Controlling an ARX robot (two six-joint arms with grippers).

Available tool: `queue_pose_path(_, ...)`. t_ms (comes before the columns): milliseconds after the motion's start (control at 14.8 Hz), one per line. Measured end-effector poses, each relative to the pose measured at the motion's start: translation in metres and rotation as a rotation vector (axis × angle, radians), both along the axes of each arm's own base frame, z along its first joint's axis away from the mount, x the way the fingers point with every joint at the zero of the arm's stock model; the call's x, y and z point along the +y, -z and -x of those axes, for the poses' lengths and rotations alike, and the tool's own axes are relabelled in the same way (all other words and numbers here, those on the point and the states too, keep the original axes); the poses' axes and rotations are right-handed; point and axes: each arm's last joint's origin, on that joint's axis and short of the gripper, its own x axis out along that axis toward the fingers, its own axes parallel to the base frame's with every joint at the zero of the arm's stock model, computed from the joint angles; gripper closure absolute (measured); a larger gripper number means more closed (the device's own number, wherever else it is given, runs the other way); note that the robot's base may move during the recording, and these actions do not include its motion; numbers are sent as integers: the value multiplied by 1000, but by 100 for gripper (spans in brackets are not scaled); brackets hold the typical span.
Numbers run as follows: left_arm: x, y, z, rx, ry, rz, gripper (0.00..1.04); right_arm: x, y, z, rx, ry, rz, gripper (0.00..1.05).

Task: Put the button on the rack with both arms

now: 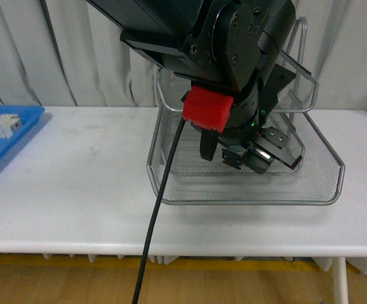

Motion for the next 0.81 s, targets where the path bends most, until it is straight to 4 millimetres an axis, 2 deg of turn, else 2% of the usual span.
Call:
queue_pose_path(203, 0, -4, 1, 5, -11, 43, 12, 0, 0, 0, 0, 0, 0, 6)
queue_pose_path(271, 1, -9, 4, -1, -9, 58, 5, 0, 0, 0, 0, 0, 0, 6)
queue_pose_path(338, 5, -19, 9, -8, -14, 84, 7, 0, 0, 0, 0, 0, 0, 6)
queue_pose_path(541, 13, -46, 26, -41, 11, 143, 7, 0, 0, 0, 0, 0, 0, 6)
queue_pose_path(677, 19, -56, 42, -56, 35, 179, 7, 0, 0, 0, 0, 0, 0, 6)
queue_pose_path(812, 37, -78, 72, -144, 29, 264, 7, 0, 0, 0, 0, 0, 0, 6)
